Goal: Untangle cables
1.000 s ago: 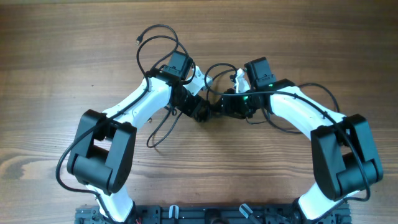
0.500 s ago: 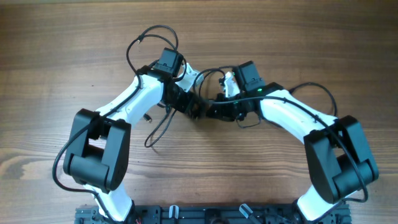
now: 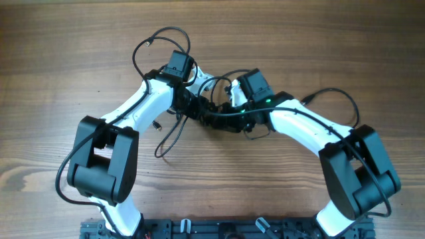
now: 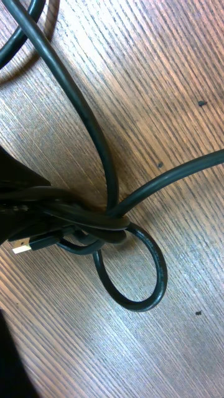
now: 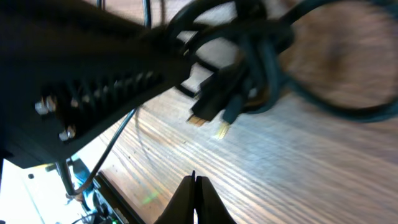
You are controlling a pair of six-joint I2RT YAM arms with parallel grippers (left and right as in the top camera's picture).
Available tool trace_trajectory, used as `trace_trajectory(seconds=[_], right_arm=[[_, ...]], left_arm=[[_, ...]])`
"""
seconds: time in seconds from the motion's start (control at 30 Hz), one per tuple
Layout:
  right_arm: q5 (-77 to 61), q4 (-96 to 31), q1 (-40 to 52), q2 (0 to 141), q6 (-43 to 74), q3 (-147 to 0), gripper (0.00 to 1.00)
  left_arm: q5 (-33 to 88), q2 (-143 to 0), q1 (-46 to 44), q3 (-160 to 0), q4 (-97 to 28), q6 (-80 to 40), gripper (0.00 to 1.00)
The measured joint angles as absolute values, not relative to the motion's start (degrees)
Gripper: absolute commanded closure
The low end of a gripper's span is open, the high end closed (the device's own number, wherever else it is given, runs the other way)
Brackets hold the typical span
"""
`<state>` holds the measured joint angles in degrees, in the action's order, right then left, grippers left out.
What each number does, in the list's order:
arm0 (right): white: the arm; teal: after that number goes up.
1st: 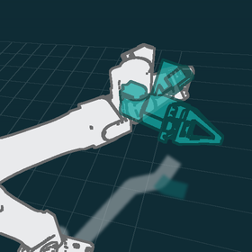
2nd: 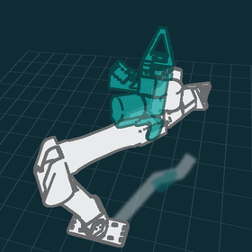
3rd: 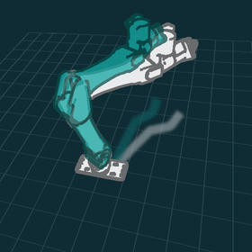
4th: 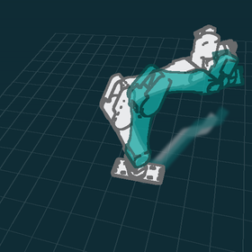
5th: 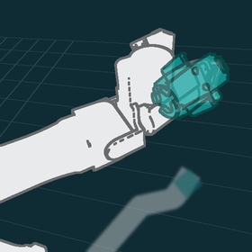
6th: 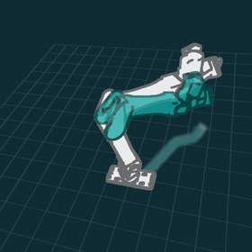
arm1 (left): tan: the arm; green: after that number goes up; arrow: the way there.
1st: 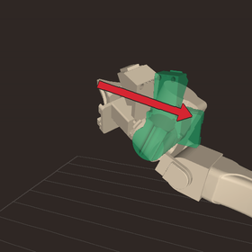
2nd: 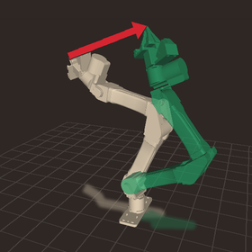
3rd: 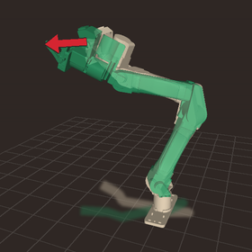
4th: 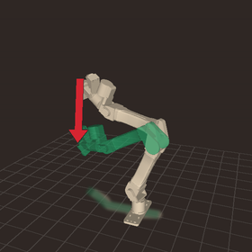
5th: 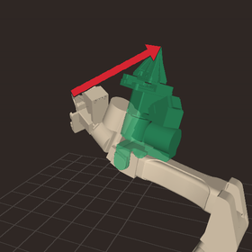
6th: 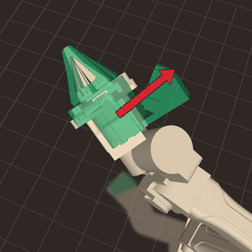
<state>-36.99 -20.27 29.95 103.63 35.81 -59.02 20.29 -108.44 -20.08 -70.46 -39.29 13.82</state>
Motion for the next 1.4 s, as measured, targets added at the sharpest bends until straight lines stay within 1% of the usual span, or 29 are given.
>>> trace_trajectory(seconds=[0.23, 0.47, 0.6, 0.7, 0.83, 0.93, 1.17, 1.3, 1.4], right_arm=[[-32.6, -20.3, 33.5, 103.6, 36.2, -59.0, 0.96], [-30.0, -17.5, 33.1, 103.6, 37.8, -59.0, 0.96], [-35.6, -14.9, 30.2, 103.4, 37.4, -59.0, 0.96], [-39.5, -15.6, 26.7, 101.6, 36.3, -59.0, 0.96], [-39.5, -20.4, 22.4, 96.5, 35.7, -59.0, 0.96], [-38.5, -22.3, 21.4, 95.0, 35.6, -59.0, 0.96], [-37.6, -22.7, 22.6, 95.0, 35.5, -58.6, 0.96], [-37.4, -19.1, 24.5, 95.0, 36.2, -55.8, 0.96], [-37.2, -13.9, 26.2, 95.2, 38.0, -52.6, 0.96]], left_arm=[[20.3, -108.4, -20.1, -70.5, -39.4, 13.8, 0.93], [20.3, -108.4, -20.1, -70.5, -39.5, 13.8, 0.94], [20.3, -108.4, -20.1, -70.5, -39.4, 13.8, 0.94], [20.3, -108.4, -20.1, -70.5, -39.5, 13.8, 0.94], [20.3, -108.4, -20.1, -70.5, -39.4, 13.8, 0.94], [20.3, -108.4, -20.1, -70.5, -39.3, 13.3, 0.94], [20.6, -108.4, -20.1, -70.5, -37.0, 9.8, 0.94], [20.9, -108.4, -20.1, -70.5, -36.9, 8.6, 0.94], [20.9, -108.4, -20.1, -70.5, -36.9, 8.2, 0.94]])
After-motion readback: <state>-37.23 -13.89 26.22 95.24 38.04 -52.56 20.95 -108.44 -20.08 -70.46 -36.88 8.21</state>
